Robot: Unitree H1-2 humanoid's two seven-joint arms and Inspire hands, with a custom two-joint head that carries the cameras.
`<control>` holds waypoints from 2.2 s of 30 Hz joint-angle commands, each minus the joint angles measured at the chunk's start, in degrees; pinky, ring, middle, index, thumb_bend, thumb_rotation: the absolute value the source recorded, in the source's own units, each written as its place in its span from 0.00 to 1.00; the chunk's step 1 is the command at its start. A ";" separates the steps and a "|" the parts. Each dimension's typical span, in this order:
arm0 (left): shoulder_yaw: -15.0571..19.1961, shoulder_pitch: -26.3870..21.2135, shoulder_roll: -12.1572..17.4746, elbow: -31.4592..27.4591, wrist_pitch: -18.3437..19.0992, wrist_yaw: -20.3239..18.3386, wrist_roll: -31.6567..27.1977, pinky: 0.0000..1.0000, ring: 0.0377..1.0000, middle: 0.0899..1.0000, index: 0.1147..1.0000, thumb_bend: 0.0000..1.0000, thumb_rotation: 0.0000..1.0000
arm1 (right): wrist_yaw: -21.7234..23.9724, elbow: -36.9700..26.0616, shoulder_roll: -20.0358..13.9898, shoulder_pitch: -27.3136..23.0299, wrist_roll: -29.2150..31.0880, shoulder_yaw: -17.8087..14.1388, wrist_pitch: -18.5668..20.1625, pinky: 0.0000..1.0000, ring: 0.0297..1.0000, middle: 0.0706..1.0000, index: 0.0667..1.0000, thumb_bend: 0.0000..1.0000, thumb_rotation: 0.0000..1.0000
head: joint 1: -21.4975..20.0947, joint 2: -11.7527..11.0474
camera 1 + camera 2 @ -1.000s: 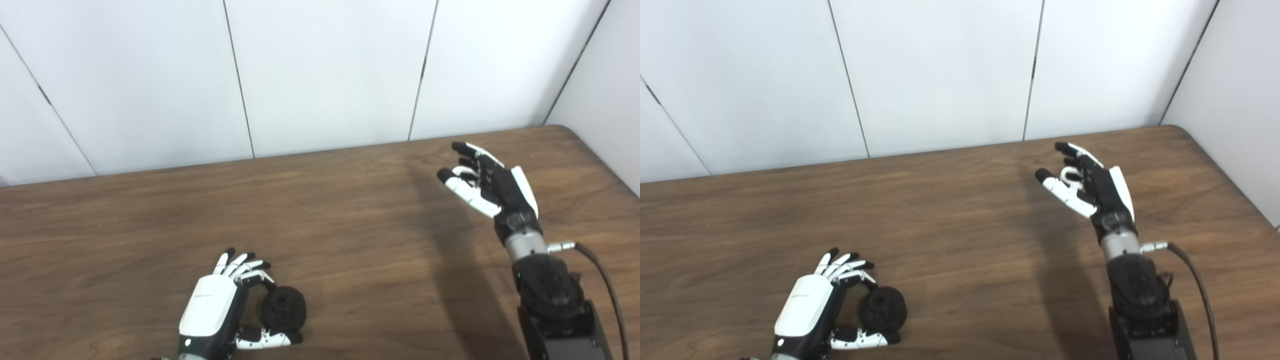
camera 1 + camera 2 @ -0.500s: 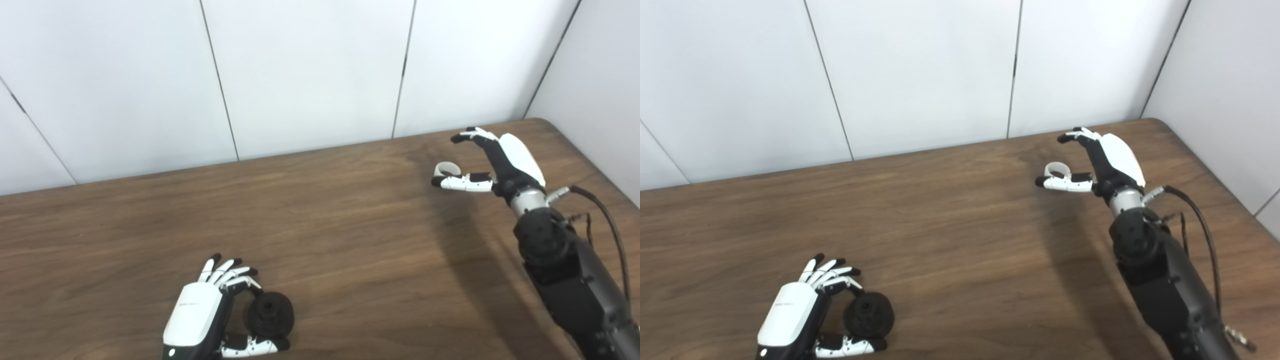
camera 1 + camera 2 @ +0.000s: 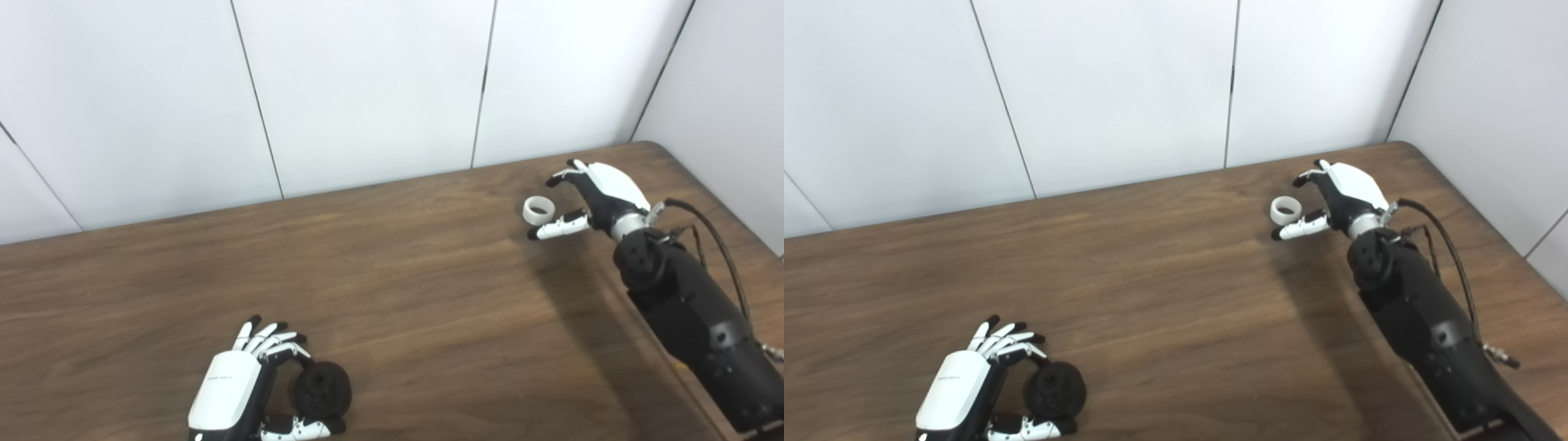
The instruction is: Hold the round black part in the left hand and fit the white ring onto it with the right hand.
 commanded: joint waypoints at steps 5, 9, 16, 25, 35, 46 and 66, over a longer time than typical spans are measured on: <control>0.31 1.91 1.57 0.49 1.24 -2.01 1.24 1.00 0.87 0.74 0.42 0.52 0.05 | -0.27 2.85 -1.36 -5.25 -1.11 0.03 0.25 1.00 1.00 0.99 0.76 0.85 0.37 | 0.28 -0.16; 0.38 2.14 1.57 0.56 0.83 -1.56 1.09 1.00 0.87 0.74 0.42 0.52 0.05 | -0.64 4.74 -1.14 -6.40 -1.10 0.22 -0.10 1.00 1.00 0.98 0.75 0.84 0.36 | 0.42 -0.21; 0.46 2.52 1.48 0.38 0.89 -1.81 0.97 1.00 0.87 0.74 0.42 0.52 0.05 | -0.27 7.15 -1.28 -7.75 -0.91 0.75 -0.37 1.00 1.00 0.98 0.75 0.83 0.39 | 0.54 -0.33; 0.53 2.75 1.44 -0.05 1.20 -2.18 1.13 1.00 0.87 0.74 0.42 0.52 0.05 | -0.14 9.29 -0.18 -8.88 -0.31 0.77 0.59 1.00 1.00 0.98 0.73 0.82 0.39 | 0.75 -0.19; 0.32 2.81 1.09 -0.45 1.52 -2.51 1.64 1.00 0.87 0.74 0.42 0.52 0.05 | -0.48 10.32 0.64 -9.04 0.13 1.05 -0.11 1.00 1.00 0.98 0.71 0.81 0.39 | 1.47 0.17; 0.25 2.66 0.75 -0.37 1.49 -2.35 2.14 1.00 0.87 0.74 0.42 0.52 0.05 | -1.00 11.10 1.30 -8.54 -0.06 0.98 0.31 1.00 1.00 0.97 0.70 0.81 0.41 | 1.66 0.32; 0.04 2.69 0.58 -1.05 2.14 -2.85 2.92 1.00 0.88 0.74 0.42 0.52 0.05 | -2.60 11.08 1.83 -8.13 0.51 0.49 -0.73 1.00 1.00 0.94 0.64 0.79 0.34 | 1.91 0.69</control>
